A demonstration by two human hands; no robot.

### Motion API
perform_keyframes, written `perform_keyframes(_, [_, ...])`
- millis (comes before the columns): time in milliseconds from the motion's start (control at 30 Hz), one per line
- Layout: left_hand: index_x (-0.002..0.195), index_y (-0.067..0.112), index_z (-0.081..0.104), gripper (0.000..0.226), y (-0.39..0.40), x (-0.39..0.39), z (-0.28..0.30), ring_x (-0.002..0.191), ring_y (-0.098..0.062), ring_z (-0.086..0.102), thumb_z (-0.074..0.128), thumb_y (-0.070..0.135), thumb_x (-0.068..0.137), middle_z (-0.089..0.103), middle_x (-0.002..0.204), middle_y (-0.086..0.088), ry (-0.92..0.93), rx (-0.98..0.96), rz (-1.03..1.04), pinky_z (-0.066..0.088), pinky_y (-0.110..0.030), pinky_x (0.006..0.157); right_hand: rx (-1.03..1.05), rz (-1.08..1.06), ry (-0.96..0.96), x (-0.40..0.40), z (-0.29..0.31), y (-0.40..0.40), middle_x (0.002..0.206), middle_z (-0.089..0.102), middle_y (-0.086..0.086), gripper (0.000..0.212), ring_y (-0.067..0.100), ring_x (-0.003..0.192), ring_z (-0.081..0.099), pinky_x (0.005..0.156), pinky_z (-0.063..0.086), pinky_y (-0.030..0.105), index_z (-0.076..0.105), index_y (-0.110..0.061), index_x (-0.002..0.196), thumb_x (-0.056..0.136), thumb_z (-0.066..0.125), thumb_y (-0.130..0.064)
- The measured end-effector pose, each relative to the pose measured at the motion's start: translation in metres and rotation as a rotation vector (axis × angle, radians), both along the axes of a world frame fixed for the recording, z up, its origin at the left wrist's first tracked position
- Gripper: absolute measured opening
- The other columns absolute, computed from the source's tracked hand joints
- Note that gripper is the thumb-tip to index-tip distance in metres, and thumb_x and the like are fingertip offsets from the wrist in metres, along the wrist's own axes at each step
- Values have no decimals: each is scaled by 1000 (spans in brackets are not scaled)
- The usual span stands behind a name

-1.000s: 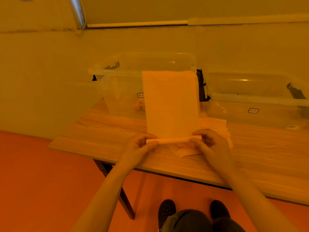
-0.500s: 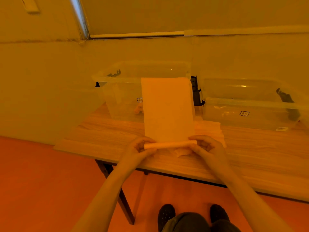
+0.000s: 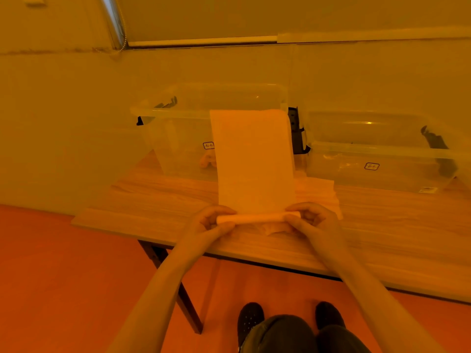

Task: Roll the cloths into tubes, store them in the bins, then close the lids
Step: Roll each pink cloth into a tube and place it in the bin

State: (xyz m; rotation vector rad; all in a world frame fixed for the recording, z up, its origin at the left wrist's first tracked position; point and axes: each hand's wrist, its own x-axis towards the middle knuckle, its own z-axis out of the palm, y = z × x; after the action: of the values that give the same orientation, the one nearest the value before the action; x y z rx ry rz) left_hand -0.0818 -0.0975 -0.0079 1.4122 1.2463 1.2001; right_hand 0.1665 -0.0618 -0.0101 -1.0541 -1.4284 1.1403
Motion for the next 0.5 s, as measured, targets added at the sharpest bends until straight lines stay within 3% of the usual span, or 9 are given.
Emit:
perform_keyframes(133, [98, 19, 70, 15, 0, 1, -3, 84, -14, 68, 65, 24, 85, 71, 91, -3, 24, -1, 30, 49, -16, 69, -22, 26, 35, 1, -1, -2, 99, 73, -1, 35, 13, 89, 70, 75, 58, 28, 69, -17, 99, 66, 75, -25])
perform_keyframes(233, [93, 24, 71, 11, -1, 2, -4, 82, -11, 67, 64, 28, 85, 72, 86, 0, 49, 4, 55, 47, -15, 68, -11, 16, 29, 2, 0, -4, 105, 71, -4, 33, 7, 93, 69, 75, 57, 24, 70, -22, 100, 68, 77, -17])
perform_keyframes(400, [102, 20, 67, 26, -4, 1, -3, 82, -14, 68, 69, 27, 77, 71, 91, -3, 5, 25, -8, 50, -18, 71, 49, -28, -26, 1, 1, -5, 92, 72, -1, 15, 6, 78, 69, 64, 54, 17, 72, -20, 88, 78, 73, -10])
perform_keyframes(500, [99, 19, 67, 22, -3, 0, -4, 80, -16, 69, 69, 26, 77, 72, 89, -4, 5, 30, -7, 51, -19, 70, 53, -43, -38, 1, 1, -6, 88, 73, -3, 11, 5, 78, 68, 64, 53, 16, 73, -20, 86, 78, 74, -11])
